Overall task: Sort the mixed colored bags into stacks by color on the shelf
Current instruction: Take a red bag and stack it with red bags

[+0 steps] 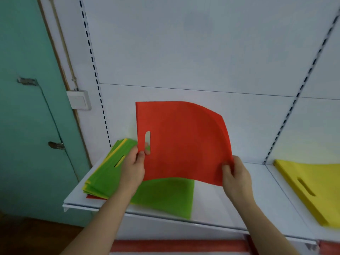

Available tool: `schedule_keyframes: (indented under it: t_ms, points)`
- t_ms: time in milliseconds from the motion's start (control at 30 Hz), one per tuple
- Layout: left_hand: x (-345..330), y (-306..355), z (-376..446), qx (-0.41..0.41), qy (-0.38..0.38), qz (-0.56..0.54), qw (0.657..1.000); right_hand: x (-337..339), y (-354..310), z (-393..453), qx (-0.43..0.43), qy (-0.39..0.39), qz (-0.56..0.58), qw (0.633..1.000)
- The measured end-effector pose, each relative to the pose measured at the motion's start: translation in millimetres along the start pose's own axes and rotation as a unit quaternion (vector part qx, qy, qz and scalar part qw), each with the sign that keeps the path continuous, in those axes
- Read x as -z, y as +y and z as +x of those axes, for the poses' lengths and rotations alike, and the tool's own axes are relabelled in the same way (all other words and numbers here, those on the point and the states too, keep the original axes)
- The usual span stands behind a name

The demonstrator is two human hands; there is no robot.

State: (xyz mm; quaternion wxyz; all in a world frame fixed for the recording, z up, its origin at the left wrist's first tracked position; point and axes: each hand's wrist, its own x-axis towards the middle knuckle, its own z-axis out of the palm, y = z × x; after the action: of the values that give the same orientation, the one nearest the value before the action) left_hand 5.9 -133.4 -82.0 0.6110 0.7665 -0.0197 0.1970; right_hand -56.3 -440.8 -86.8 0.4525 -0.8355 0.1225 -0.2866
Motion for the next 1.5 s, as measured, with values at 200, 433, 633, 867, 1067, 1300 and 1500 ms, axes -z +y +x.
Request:
schedule_keyframes:
  t_ms: [200,433,633,867,1067,1300,1500]
  points:
    - [-20.5,22.7,4.1,-0.056,-0.023,-0.020,0.998,41.2,-12.0,-26.3,0.026,0.175,0.023,0.984]
    - [-83.8,43.0,-41.5,-0.136,-0.050,-0.041,0.989,113.9,18.9,-95.0,0.080,0.238,-0.150,0.956]
    - [-172.5,65.0,-111.1,-0.176,-0.179,-0.020,0.968,203.6,55.1,-154.6,-0.007,0.259,-0.256,0.931]
    - [-286.9,128.5,-220.4,-0.223,-0.293,-0.054,0.928,338.8,103.5,-211.5,-0.075,0.338,-0.298,0.890]
    - [-389.2,183.9,-318.8,-0.230,-0.336,-0.082,0.909,457.8,148.8,-247.7,-0.092,0.386,-0.329,0.857]
    - [-489.8,225.7,-404.0,-0.229,-0.397,-0.097,0.883,557.3,210.6,-265.4,-0.150,0.414,-0.342,0.830]
    - [-600.2,244.6,-448.5,-0.224,-0.437,-0.110,0.864,626.5,275.6,-243.3,-0.193,0.423,-0.364,0.807]
